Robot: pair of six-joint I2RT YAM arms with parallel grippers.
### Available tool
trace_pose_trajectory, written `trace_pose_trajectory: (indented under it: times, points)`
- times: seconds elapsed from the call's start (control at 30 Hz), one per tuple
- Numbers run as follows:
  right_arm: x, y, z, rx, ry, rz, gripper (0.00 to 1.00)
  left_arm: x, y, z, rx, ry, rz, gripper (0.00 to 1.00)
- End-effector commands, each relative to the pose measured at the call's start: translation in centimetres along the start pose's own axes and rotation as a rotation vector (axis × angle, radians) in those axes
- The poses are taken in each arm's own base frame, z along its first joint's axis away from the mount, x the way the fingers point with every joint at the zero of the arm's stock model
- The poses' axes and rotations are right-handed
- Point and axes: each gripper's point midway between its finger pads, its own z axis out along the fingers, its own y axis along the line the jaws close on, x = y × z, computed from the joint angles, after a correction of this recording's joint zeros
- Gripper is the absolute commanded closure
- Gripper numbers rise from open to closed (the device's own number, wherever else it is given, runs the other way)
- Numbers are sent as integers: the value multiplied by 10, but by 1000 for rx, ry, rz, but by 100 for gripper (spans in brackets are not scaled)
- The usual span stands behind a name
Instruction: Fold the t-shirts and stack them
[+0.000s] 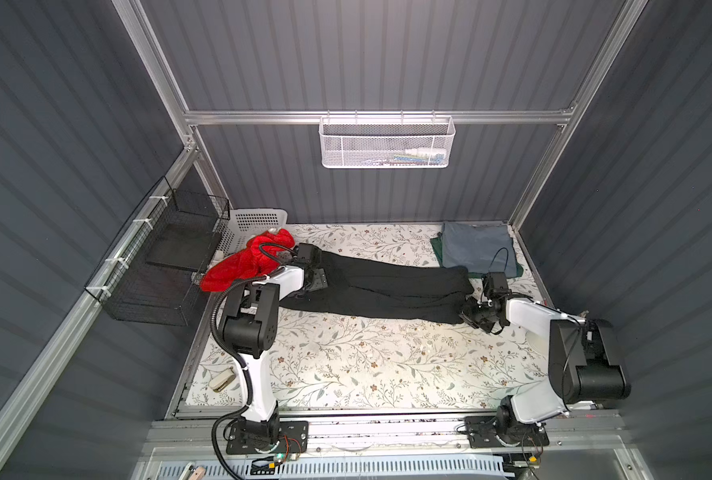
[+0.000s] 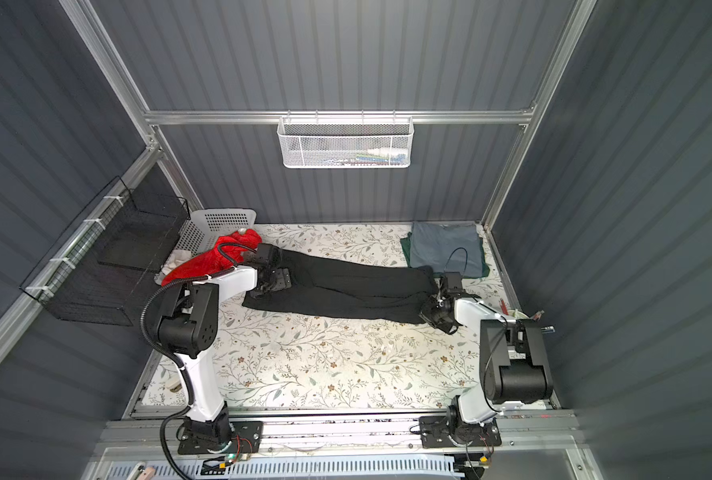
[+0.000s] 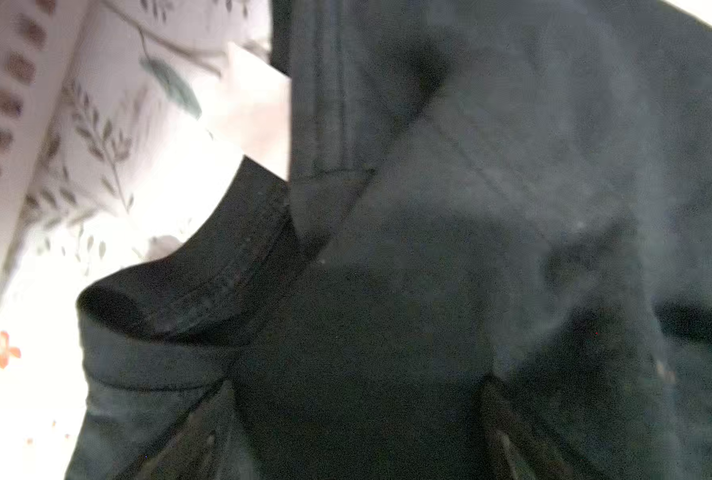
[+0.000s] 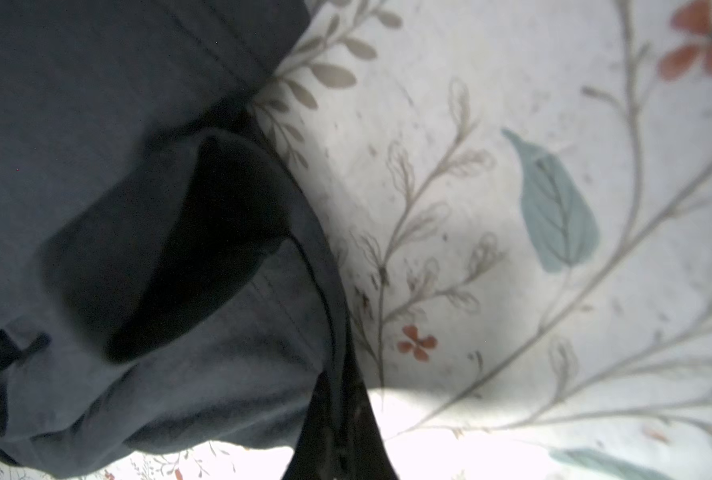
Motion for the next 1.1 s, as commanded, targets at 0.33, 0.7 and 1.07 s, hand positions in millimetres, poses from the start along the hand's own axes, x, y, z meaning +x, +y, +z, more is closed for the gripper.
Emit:
trace_pose_trajectory:
  times: [0.33,0.7,1.07]
  points:
    - [34,-33,-31,107,25,20,100,19,12,32,-58,120,30,7]
    - [84,-45,-39,73,107,74,99,3,1,17,-5,100,36,4]
    - [48,-24,-89,81,-41,-35,71,-4,-8,9,49,81,43,0]
